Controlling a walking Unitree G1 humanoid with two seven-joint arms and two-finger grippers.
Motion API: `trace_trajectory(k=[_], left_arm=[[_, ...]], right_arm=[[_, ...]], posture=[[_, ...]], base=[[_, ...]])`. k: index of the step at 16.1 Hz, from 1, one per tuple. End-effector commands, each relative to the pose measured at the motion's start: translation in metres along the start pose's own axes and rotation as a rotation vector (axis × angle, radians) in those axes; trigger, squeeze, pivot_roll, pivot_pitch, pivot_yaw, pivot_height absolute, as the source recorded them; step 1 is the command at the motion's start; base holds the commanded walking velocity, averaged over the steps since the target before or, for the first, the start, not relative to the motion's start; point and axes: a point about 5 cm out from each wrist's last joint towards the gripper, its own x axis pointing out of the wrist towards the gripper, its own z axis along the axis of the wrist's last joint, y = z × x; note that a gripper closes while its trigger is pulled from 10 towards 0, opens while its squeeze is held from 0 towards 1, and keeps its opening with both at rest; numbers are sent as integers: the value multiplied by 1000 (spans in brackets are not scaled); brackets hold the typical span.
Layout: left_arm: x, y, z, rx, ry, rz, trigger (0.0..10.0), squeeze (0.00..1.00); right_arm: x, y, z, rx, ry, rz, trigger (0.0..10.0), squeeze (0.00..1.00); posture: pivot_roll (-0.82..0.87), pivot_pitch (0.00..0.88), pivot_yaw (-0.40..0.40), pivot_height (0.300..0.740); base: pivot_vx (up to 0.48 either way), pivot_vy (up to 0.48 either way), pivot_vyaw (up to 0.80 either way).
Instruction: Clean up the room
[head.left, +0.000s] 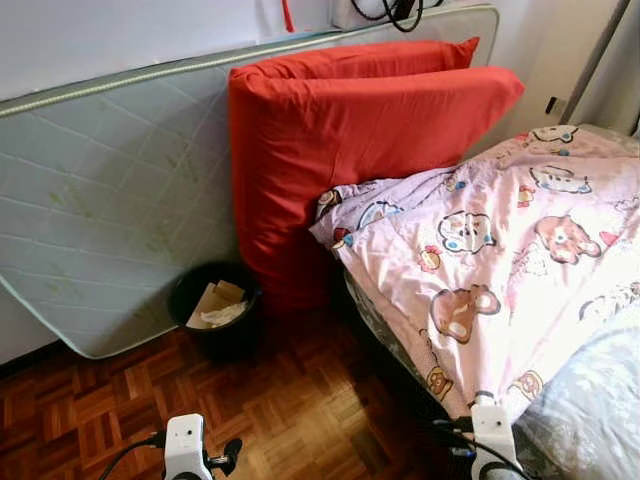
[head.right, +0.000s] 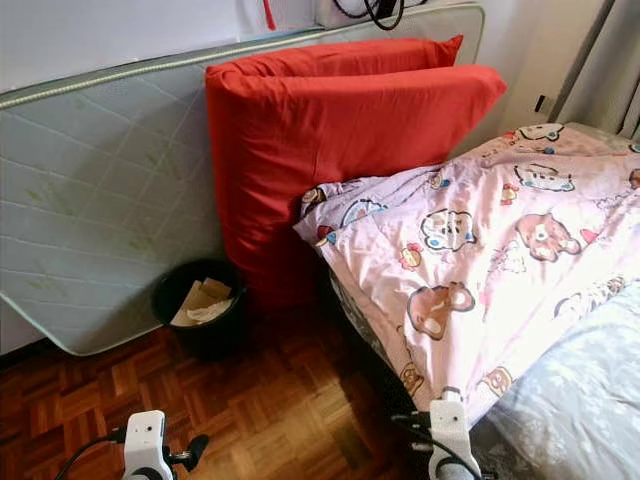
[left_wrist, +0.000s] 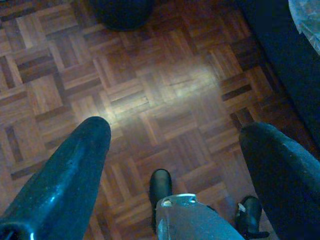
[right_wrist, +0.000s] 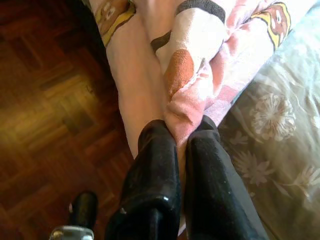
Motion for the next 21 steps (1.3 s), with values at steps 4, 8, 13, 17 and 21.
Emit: trace_trajectory(k=[4, 8, 13, 17, 21], left_arm=[[-1, 1, -3, 22, 21, 1, 10000, 0], [-1, 1, -4, 22, 25, 2, 10000, 0], [-1, 1, -4, 22, 26, 3, 10000, 0], [0, 1, -3, 23, 22, 4, 10000, 0], [1, 0, -1, 25, 21, 1, 10000, 0]], right_arm=[[-3, 0, -14, -15, 55, 14, 10000, 0], [-3, 8, -11, -18, 45, 79, 10000, 1000], [-4, 11, -11, -19, 41, 99, 10000, 1000], [-5, 16, -9, -3, 19, 148, 10000, 0], [-9, 18, -25, 123, 99, 175, 10000, 0]], posture=[[28, 0, 13, 740], [28, 0, 12, 740], [28, 0, 11, 740], [26, 0, 10, 740], [18, 0, 10, 740]], base=[[0, 0, 0], [0, 0, 0], [0, 0, 0], [0, 0, 0], [0, 0, 0]])
